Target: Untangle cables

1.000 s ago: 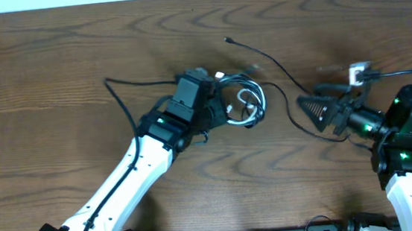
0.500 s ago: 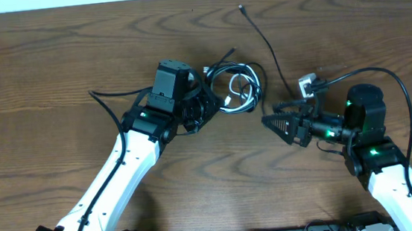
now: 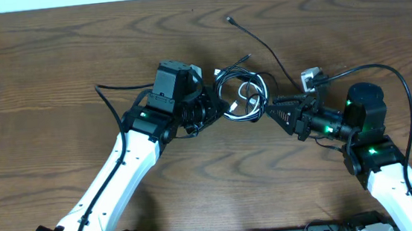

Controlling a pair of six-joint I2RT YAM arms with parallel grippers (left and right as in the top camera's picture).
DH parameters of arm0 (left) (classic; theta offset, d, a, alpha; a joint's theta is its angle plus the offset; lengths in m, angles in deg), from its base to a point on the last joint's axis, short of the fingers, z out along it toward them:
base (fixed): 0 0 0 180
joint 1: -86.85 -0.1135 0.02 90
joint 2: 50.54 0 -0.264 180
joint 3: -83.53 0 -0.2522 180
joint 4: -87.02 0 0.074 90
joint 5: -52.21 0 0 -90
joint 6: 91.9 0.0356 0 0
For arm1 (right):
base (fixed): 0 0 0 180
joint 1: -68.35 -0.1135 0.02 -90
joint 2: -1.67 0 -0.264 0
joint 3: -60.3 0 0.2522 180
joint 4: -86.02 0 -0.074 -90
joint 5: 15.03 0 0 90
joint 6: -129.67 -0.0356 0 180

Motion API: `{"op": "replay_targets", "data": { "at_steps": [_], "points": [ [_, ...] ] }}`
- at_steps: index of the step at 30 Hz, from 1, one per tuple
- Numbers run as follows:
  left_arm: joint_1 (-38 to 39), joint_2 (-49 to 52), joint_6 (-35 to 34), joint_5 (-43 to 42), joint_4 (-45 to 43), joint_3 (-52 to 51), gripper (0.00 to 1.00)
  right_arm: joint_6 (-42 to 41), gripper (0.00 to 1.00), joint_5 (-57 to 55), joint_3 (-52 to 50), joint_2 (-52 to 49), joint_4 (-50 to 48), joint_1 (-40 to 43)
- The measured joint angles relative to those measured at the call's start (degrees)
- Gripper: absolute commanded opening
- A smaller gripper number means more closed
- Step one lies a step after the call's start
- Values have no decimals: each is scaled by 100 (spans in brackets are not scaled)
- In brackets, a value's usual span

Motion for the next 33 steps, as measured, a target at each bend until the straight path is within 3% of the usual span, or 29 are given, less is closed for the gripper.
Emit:
{"op": "replay_targets", "data": {
  "at_steps": [3,8,11,19,27,33],
  "points": [
    [0,0,2,-26,0,0,7,-66,31,-17,0,0,-4,-81],
    [0,0,2,-111,-2,0,8,-120,9,-116,0,-28,9,-269],
    [0,0,26,-170,-4,0,7,-273,1,-280,0,-98,2,-293],
    [-13,0,621,-328,-59,0,8,-463,1,-846,22,-192,404,-313],
    [-789,0,839,-538,-94,0,8,-1043,1,-3298,42,-201,2159,-369],
    [-1047,0,1152,-848,-181,0,8,-1163,1,-3672,42,-201,1980,-369]
  ]
}}
